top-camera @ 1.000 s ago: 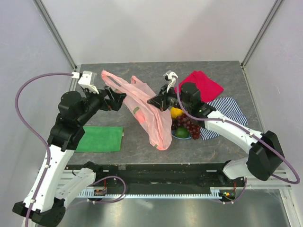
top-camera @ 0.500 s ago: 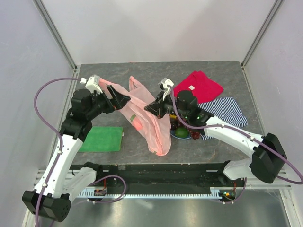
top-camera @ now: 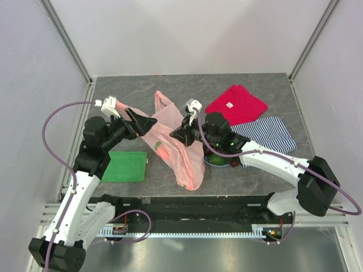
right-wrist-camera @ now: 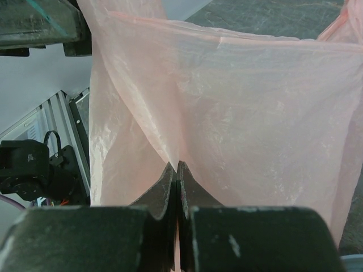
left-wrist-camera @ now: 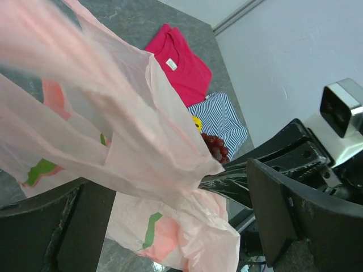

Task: Place the fruits into the plastic bag

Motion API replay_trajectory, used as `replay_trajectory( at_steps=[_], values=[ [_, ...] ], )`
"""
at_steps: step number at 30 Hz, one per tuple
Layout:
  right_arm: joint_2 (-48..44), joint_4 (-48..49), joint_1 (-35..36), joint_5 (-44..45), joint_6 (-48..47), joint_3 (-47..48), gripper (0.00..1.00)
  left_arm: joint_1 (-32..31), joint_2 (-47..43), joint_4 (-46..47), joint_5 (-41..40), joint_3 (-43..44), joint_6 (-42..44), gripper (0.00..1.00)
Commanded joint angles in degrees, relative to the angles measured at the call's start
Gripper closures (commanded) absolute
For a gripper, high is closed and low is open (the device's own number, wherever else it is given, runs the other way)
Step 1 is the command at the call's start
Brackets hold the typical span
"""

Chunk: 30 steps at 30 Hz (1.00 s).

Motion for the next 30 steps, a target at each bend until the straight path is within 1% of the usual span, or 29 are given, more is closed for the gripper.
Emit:
replay_trajectory(
  at_steps=[1,4,6,8,9,10,11,12,13,14,15,16,17,18,19,20,21,23,24,25,26,27,28,29,30],
  values=[
    [0.6,1.4,1.3,0.5,-1.1,0.7,1.00,0.6,-0.3,4.3,0.3,-1.4,-2.0,0.01],
    [0.3,1.0,2.3,0.8,-2.3,0.5,1.00,1.0,1.3,3.6,-0.8,-1.8,-2.3,0.03],
    [0.0,0.6,2.9,0.8,-3.6,0.4,1.00,1.0,1.7,3.6,-2.1,-2.3,-1.9,0.10],
    [-0.1,-0.2,4.0,1.0,-4.4,0.1,1.00,1.0,1.9,3.6,-4.0,-2.6,-1.3,0.19],
    [0.0,-0.4,4.3,1.1,-4.7,-0.1,1.00,1.0,1.9,3.6,-4.7,-2.9,-0.2,0.31],
    [0.0,-0.6,5.0,1.3,-4.8,-0.6,1.00,1.0,1.8,3.6,-5.3,-3.2,0.5,0.40],
    [0.1,-0.6,5.5,1.3,-4.7,-0.9,1.00,1.0,1.6,3.7,-6.1,-3.4,1.3,0.59],
    [0.3,-0.7,5.7,1.4,-4.6,-1.4,1.00,1.0,1.5,3.6,-6.4,-3.9,3.1,0.69],
    [0.4,-0.9,6.4,1.6,-4.4,-1.6,0.95,1.0,0.6,4.2,-6.5,-4.3,4.4,0.79],
    [0.6,-1.4,6.6,1.6,-4.2,-1.6,0.87,1.0,0.0,4.9,-5.5,-4.8,5.8,0.93],
    [0.6,-1.7,6.7,1.6,-3.5,-1.5,0.59,1.0,-0.7,5.3,-5.1,-5.4,8.8,0.99],
    [0.5,-2.4,6.6,1.6,-2.5,-1.2,0.49,1.0,-1.6,6.1,-4.8,-5.4,10.4,0.99],
    [-0.4,-2.7,6.6,1.9,-2.0,-1.0,0.43,1.0,-3.3,6.6,-2.9,-5.4,12.5,0.99],
    [-1.0,-2.9,6.6,2.6,-1.7,-0.1,0.32,1.0,-4.3,7.1,-1.7,-5.0,17.2,0.98],
    [-1.6,-3.7,6.6,3.1,-0.8,0.5,0.28,1.0,-5.1,7.2,-0.5,-4.6,19.5,0.98],
    [-3.0,-4.3,6.6,4.0,-0.6,1.3,0.25,0.9,-6.7,7.3,2.3,-4.1,21.7,0.98],
    [-3.5,-5.9,6.5,6.8,0.1,3.2,0.17,0.9,-7.5,7.4,4.1,-3.5,26.8,0.98],
    [-4.6,-7.7,6.0,9.7,2.9,5.3,0.11,0.9,-9.8,7.2,8.0,-3.4,31.3,0.98],
    [-4.7,-9.0,4.8,10.8,4.5,7.4,0.08,0.8,-10.7,7.3,8.6,-3.6,34.9,0.98],
    [-4.6,-9.4,3.9,10.9,6.1,8.3,0.07,0.7,-11.4,7.3,9.2,-3.7,36.4,0.98],
    [-4.2,-9.6,2.9,10.8,10.8,9.2,0.05,0.7,-12.0,7.3,9.7,-3.9,38.9,0.99],
    [-4.0,-9.7,0.4,8.8,13.3,10.7,0.05,0.7,-12.8,7.3,10.0,-3.8,39.7,0.98],
    [-2.8,-9.5,-0.9,7.3,15.5,11.4,0.05,0.7,-13.2,7.2,10.6,-3.7,39.8,0.98],
    [-2.0,-9.1,-1.9,6.0,19.9,12.9,0.05,0.7,-13.4,7.2,11.2,-3.6,41.6,0.98],
    [-1.3,-8.6,-3.6,4.3,21.6,13.4,0.04,0.6,-13.7,7.2,11.8,-3.5,41.8,0.98]
  ],
)
